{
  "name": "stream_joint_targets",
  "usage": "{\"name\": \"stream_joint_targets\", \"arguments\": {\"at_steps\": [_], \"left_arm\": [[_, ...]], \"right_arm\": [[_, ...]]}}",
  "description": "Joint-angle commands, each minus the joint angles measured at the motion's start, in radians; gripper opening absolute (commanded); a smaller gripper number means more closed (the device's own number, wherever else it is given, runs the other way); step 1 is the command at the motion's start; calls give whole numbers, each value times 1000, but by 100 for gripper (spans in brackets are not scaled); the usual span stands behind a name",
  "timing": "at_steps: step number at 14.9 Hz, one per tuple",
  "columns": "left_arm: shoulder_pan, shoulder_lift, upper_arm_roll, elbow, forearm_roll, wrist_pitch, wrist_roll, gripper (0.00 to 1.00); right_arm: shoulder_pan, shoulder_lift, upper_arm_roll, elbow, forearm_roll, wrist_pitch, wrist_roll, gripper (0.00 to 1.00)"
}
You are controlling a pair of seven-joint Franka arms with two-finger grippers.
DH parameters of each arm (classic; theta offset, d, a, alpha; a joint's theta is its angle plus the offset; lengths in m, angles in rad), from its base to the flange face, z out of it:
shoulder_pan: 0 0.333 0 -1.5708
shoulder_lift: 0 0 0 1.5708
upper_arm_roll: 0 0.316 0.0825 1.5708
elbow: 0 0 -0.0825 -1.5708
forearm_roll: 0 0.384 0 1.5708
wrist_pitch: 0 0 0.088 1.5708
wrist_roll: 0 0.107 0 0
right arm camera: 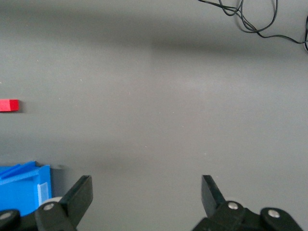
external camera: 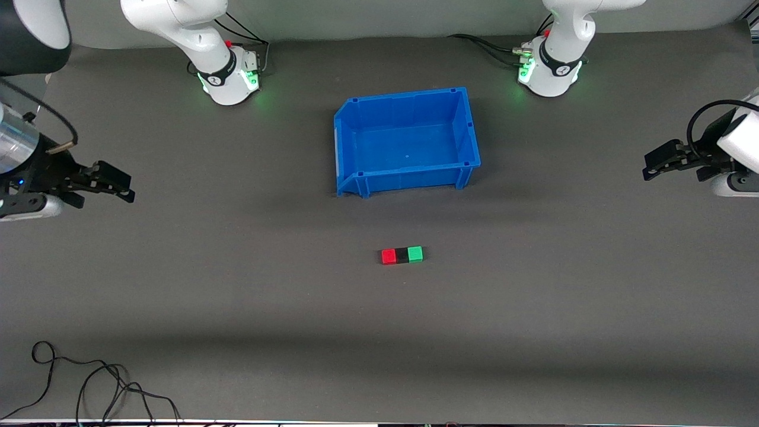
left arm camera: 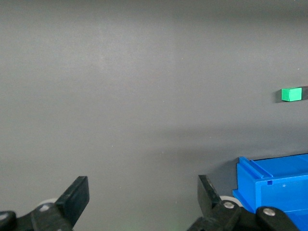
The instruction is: Attach green and red cubes to black cube
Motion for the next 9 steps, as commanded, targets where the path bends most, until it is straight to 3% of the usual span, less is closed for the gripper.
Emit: {"name": "stream_joint_targets", "arguments": {"at_steps": [1,4,6,9], "left_arm": [[-8,-6,6,14,15,-24,7,100],[-10,-6,4,15,30,-26,7,100],[-10,-6,4,16,32,-26,8,100],[-8,-6,4,16,30,-26,7,100]], "right_arm": [[-60,-104,39,-128,-20,44,-1,100],[-117,-105,76,-125,-18,30,-5,100],[-208,-113,195,-117,-20,11,2,100],[-191,-105,199,-87,-20,-1,7,100]]}}
